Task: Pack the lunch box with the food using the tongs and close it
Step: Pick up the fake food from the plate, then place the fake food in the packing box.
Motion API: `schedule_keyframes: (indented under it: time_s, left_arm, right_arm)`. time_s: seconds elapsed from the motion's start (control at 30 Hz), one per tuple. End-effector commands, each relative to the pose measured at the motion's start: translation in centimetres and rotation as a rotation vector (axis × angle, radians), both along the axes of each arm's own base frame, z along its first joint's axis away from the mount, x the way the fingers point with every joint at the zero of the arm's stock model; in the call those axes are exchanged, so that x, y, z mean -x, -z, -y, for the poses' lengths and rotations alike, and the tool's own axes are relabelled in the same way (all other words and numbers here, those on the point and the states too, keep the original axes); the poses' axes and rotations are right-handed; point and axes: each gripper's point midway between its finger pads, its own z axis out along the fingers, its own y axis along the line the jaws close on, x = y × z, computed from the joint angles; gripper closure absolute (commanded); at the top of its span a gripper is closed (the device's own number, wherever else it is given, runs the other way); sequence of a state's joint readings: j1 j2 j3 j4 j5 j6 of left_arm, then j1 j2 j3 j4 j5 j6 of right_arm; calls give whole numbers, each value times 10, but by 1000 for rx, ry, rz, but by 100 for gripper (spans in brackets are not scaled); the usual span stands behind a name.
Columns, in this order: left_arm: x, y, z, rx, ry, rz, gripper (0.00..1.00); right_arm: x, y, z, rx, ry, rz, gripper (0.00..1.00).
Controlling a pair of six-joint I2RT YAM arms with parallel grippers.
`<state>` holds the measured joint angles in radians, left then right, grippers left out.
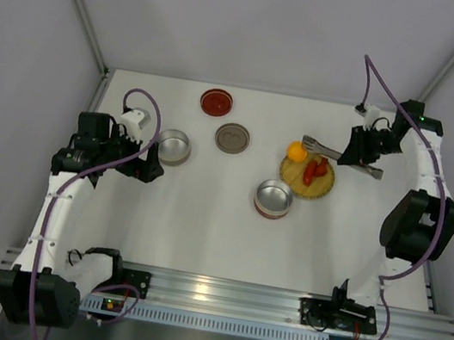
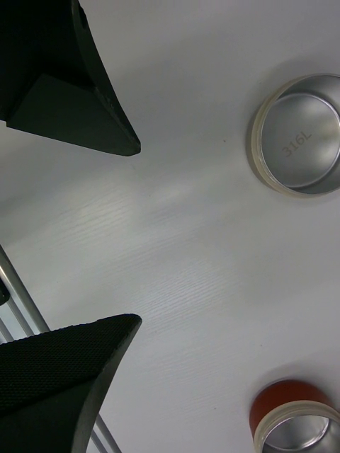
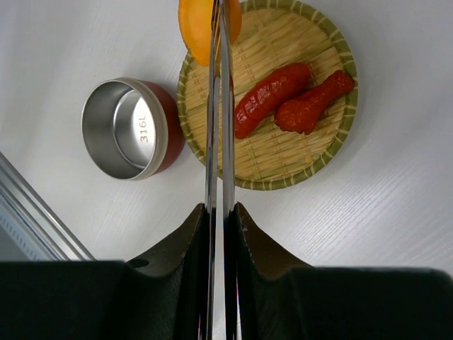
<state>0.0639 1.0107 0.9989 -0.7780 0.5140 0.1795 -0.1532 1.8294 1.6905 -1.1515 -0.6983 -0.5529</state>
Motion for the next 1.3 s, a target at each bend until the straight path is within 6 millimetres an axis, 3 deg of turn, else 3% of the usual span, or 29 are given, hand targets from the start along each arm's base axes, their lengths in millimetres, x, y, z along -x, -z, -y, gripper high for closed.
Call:
schedule_keyframes:
  time_s: [0.0, 0.13, 0.33, 0.4, 0.43, 0.6, 0.73, 0.97, 1.13, 1.27]
  left_arm:
    - [-12, -15, -6, -6, -46, 58, 2]
    - [-17, -23, -6, 8, -72, 67, 2]
    - [-24, -50, 2, 82, -85, 82, 2]
    - [-27, -57, 6, 110, -71, 82, 2]
    - [-27, -59, 7, 118, -69, 81, 2]
    - [-33, -59, 6, 156, -74, 62, 2]
    - [-38, -59, 1, 204, -101, 41, 2]
    - [-50, -66, -25, 262, -197, 73, 2]
    - [-54, -59, -34, 269, -233, 50, 2]
    - [-54, -56, -35, 267, -232, 50, 2]
  right_arm:
    - [6, -53, -20, -80, -28, 101, 100]
    - [4, -70, -52, -100, -54, 143, 100]
    - [-7, -88, -146, -169, -141, 174, 100]
    - [-16, -98, -169, -193, -164, 213, 100]
    - [-19, -93, -179, -198, -173, 198, 100]
    - [-22, -102, -247, -275, -240, 218, 100]
    - [-22, -87, -299, -303, -267, 171, 100]
    - [-17, -71, -361, -308, -336, 201, 100]
    - [-20, -52, -385, -282, -340, 204, 100]
    - [-19, -32, -391, -257, -343, 180, 100]
